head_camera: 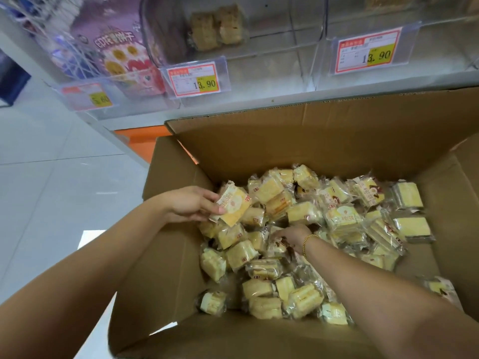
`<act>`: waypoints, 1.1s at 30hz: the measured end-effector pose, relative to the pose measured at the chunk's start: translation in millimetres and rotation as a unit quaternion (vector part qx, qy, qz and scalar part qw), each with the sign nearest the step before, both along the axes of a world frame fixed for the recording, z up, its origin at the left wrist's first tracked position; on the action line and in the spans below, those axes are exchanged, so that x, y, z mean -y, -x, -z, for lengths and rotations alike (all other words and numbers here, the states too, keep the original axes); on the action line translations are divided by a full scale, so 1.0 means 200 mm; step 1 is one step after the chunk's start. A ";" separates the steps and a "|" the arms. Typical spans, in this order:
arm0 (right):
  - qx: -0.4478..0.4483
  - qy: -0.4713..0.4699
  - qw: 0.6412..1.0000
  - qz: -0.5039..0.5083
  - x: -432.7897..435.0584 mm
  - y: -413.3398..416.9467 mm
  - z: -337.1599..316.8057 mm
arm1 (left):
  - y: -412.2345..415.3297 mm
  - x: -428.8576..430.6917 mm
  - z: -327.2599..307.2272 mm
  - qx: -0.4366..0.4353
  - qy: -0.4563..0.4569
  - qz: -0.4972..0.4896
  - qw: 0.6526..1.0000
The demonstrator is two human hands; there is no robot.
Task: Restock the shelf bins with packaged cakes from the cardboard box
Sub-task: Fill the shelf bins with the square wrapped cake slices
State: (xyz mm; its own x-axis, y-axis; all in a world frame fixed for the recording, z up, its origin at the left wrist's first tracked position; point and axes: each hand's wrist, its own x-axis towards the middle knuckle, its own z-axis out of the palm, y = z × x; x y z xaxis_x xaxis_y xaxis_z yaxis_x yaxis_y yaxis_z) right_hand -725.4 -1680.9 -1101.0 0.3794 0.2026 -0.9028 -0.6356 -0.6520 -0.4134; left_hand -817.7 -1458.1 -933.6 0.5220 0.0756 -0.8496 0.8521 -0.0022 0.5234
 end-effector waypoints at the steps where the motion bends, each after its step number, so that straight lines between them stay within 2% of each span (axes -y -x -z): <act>1: -0.001 -0.005 1.000 0.007 0.00 0.01 0.00 | 0.02 0.00 -0.02 0.010 0.007 -0.004 1.000; 6: 0.011 0.010 1.000 0.012 -0.03 0.03 -0.01 | 0.09 0.03 -0.16 0.064 0.025 -0.036 0.997; 10: 0.024 0.012 1.000 -0.006 0.00 0.03 -0.07 | 0.14 0.05 -0.28 0.116 -0.001 -0.057 0.992; 13: -0.019 -0.009 0.999 -0.050 0.04 0.02 -0.18 | 0.19 0.06 -0.33 0.159 -0.016 -0.093 0.983; 15: -0.061 -0.037 0.995 -0.066 0.08 0.00 -0.27 | 0.22 0.06 -0.35 0.181 -0.011 -0.120 0.976; 19: -0.112 -0.157 0.981 0.010 0.18 -0.05 -0.54 | 0.20 0.13 -0.40 0.195 0.008 -0.136 0.971; 24: -0.041 -0.270 0.962 0.007 0.27 -0.09 -0.88 | 0.16 0.20 -0.47 0.217 0.014 -0.127 0.968; 27: 0.007 -0.326 0.944 0.048 0.34 -0.10 -1.07 | 0.12 0.24 -0.53 0.251 0.022 -0.139 0.958; 33: 0.098 -0.392 0.913 0.064 0.49 -0.19 -1.38 | -0.01 0.34 -0.69 0.312 0.025 -0.157 0.937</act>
